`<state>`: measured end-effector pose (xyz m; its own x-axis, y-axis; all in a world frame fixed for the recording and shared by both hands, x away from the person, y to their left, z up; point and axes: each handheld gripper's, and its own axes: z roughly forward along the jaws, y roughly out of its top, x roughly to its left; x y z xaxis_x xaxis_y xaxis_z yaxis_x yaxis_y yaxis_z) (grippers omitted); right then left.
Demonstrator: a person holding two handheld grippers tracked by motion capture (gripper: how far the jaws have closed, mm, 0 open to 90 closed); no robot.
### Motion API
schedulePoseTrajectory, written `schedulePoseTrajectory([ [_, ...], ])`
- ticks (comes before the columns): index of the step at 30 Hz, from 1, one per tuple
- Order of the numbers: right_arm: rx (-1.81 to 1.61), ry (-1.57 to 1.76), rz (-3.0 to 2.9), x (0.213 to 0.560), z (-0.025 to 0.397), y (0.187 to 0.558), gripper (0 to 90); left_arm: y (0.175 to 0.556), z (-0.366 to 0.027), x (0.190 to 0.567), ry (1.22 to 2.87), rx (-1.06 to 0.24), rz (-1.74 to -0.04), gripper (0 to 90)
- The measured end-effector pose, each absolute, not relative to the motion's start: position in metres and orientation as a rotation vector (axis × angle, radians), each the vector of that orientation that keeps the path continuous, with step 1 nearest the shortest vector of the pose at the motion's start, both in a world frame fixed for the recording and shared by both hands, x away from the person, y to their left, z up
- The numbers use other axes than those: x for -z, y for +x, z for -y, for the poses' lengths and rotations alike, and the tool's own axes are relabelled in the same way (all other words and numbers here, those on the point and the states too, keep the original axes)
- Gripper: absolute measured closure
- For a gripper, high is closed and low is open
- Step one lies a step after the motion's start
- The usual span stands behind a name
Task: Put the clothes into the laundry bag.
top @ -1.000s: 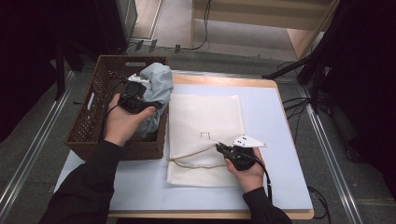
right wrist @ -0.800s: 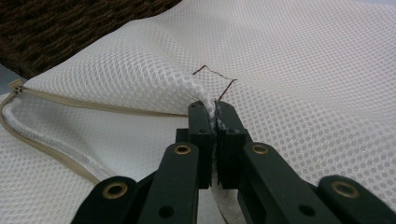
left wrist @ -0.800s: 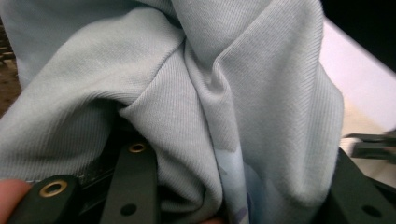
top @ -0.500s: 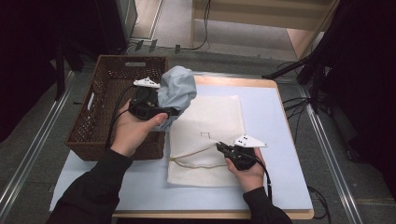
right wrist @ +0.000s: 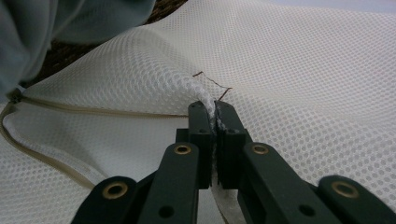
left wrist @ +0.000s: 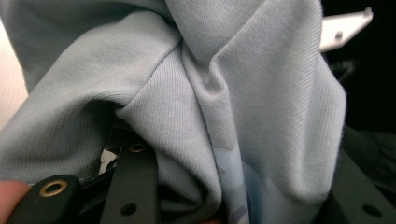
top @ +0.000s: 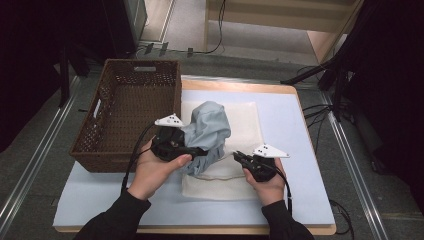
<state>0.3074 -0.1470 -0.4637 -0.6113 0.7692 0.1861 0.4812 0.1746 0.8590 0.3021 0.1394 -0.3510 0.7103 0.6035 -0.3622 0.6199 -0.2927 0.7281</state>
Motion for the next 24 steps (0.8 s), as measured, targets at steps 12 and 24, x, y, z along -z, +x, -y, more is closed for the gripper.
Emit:
schedulePoseTrajectory([
  [12, -1.399, 1.207, -2.161, 0.465, 0.146, 0.309, 87.6, 0.275, -0.139, 0.400, 1.999, 0.187, -0.892, 54.8],
  [24, -1.419, 1.232, -2.153, 0.465, 0.147, 0.309, 87.6, 0.262, -0.124, 0.428, 2.059, 0.162, -0.822, 26.7],
])
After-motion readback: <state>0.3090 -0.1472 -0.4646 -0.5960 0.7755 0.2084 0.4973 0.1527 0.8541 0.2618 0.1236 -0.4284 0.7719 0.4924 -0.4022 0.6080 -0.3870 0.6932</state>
